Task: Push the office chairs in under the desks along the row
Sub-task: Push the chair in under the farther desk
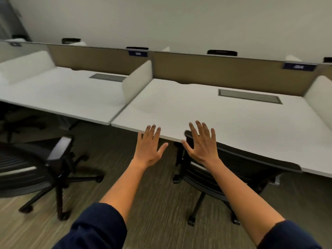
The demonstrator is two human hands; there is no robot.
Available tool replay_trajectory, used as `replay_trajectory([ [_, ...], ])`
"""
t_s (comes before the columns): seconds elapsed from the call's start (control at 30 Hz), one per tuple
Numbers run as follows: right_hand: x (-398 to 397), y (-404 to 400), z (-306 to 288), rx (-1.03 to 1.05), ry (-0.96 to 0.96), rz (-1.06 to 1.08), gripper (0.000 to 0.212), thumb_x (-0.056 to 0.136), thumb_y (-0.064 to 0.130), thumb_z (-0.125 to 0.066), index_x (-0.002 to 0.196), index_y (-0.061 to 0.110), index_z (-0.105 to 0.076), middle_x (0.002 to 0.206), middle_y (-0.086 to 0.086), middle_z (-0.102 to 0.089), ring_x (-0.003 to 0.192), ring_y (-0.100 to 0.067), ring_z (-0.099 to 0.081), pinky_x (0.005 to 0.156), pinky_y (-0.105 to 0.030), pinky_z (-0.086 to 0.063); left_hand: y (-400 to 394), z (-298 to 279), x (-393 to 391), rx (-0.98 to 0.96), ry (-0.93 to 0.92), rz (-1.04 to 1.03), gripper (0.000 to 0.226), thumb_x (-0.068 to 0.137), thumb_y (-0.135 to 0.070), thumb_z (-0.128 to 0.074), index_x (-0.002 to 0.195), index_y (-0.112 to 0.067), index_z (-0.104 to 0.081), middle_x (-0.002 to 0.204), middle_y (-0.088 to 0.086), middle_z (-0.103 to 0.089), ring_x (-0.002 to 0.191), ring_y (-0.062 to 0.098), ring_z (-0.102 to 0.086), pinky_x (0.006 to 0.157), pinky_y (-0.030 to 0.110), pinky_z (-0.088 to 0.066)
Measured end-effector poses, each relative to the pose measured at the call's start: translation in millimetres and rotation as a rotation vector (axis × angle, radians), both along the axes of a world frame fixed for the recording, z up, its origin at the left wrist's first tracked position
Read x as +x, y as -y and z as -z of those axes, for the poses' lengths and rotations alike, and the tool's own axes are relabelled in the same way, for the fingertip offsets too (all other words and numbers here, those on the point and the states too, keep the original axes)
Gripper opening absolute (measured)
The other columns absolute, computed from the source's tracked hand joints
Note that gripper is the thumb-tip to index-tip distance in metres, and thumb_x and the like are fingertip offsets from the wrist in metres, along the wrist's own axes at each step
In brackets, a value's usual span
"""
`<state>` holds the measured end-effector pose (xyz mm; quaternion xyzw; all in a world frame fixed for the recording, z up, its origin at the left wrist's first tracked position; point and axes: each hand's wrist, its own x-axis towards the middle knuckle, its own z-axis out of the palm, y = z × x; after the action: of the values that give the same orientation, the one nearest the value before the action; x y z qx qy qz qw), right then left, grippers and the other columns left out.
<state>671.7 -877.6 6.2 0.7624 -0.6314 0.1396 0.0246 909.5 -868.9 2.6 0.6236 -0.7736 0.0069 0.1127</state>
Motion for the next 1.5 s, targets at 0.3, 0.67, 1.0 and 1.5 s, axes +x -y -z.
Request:
replay_trajectory([
  [0.3,235.1,-16.2,-4.6,-0.043,-0.011,-0.278,0.088,0.090,0.079,-0.018,0.161,0.027,-0.005,0.170,-0.007,0.001,0.157,-0.031,0.001,0.124,-0.058,-0.004,-81.3,0.0,210.6,-0.047,-0.027,-0.293,0.080,0.098,-0.064,-0.024,0.160,-0.016,-0.009,0.169,0.008,-0.005,0.156,0.025,0.002,0.126,0.055,-0.006],
  [0.67,515.8,-94.2,-15.2,-0.094,0.032,-0.424,0.087,0.091,0.077,-0.021,0.161,0.026,-0.009,0.169,-0.010,-0.010,0.156,-0.032,-0.010,0.124,-0.058,-0.009,-197.0,-16.4,490.2,-0.080,-0.019,-0.459,0.075,0.100,-0.059,-0.031,0.160,-0.016,-0.015,0.168,0.010,-0.012,0.156,0.027,-0.004,0.124,0.054,-0.006],
  [1.0,719.5,-135.7,-26.5,-0.103,0.019,-0.559,0.088,0.090,0.078,-0.016,0.160,0.025,-0.013,0.168,-0.011,-0.017,0.155,-0.034,-0.016,0.122,-0.060,-0.013,-272.4,-19.6,669.5,-0.105,-0.035,-0.601,0.076,0.101,-0.060,-0.028,0.160,-0.016,-0.012,0.169,0.009,-0.010,0.156,0.026,-0.001,0.125,0.054,-0.005],
  [1.5,975.0,-82.1,-5.5,-0.090,0.059,-0.481,0.087,0.091,0.077,-0.017,0.159,0.024,-0.018,0.167,-0.012,-0.019,0.154,-0.035,-0.017,0.122,-0.061,-0.014,-234.1,-22.5,928.8,-0.033,0.060,-0.519,0.075,0.101,-0.059,-0.029,0.160,-0.017,-0.011,0.169,0.009,-0.008,0.156,0.026,0.000,0.125,0.055,-0.003],
])
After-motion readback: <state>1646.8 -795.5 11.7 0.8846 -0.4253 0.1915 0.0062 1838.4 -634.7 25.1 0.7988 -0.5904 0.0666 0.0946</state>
